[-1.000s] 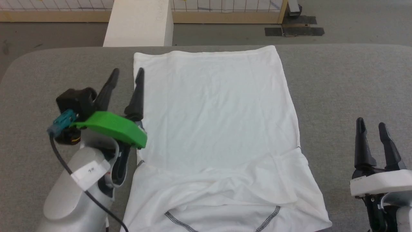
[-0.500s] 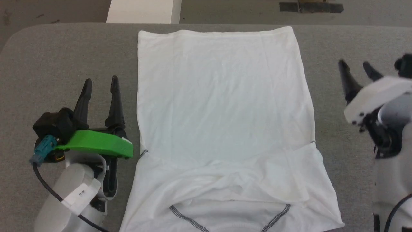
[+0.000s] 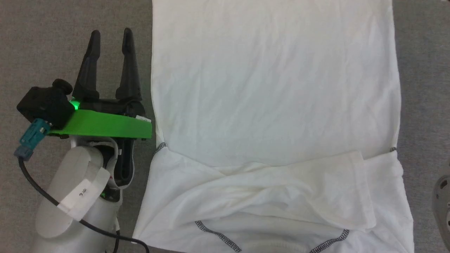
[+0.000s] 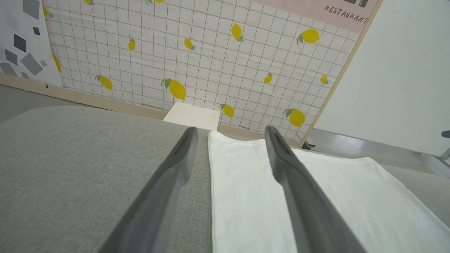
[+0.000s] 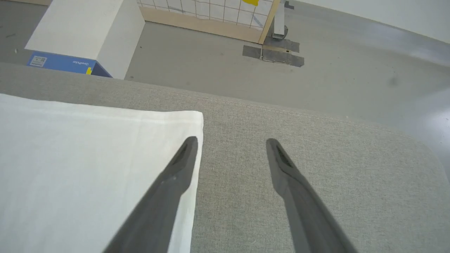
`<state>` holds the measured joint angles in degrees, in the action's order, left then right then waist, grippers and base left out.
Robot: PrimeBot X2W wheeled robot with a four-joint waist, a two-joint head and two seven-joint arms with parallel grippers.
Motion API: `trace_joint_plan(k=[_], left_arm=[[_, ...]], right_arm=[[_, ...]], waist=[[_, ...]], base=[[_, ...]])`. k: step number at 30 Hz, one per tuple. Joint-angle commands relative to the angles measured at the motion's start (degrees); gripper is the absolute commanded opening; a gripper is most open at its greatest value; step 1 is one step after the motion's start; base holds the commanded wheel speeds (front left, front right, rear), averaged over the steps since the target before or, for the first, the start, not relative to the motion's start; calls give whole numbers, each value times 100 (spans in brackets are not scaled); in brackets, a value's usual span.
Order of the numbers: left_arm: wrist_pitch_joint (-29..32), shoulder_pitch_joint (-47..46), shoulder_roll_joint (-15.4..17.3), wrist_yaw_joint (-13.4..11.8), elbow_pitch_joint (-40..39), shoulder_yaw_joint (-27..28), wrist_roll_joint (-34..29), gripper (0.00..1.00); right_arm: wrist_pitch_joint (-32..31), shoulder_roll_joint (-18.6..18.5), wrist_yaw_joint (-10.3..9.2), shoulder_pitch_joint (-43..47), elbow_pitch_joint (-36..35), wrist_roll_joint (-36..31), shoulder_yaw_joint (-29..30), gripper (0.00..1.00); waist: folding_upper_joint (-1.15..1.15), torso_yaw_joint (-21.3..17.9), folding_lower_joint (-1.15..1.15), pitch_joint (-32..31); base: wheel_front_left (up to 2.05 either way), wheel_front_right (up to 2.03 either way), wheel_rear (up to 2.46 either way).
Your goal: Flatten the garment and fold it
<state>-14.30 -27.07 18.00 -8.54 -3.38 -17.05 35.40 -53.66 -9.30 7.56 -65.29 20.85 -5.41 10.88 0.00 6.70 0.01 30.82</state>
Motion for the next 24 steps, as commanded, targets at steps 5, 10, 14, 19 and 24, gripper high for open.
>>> trace_joint_plan(k=[5,10,14,19,24], left_arm=[[-47,-116,-49,54,-105,68,-24,100],[-56,-108,-93,83,-209,95,-67,100],[-60,-82,-135,108,-203,92,-89,100],[-62,-129,-144,158,-216,120,-97,100],[122,-544,58,304,-224,176,-74,100]], right_arm=[[-1004,-133,-8,-528,206,-502,-111,100],[-1443,-36,-8,-785,151,-580,-118,100],[-1702,-103,-8,-780,190,-609,-303,100],[-2099,-250,-8,-689,154,-523,-466,99],[-2265,-282,-8,-721,-49,-407,-446,0]], waist=[[0,638,-1,1004],[0,743,-1,1238],[0,792,-1,1343],[0,782,-1,1464],[0,689,-1,1497]], base=[[0,0,0],[0,0,0],[0,0,0],[0,0,0],[0,0,0]])
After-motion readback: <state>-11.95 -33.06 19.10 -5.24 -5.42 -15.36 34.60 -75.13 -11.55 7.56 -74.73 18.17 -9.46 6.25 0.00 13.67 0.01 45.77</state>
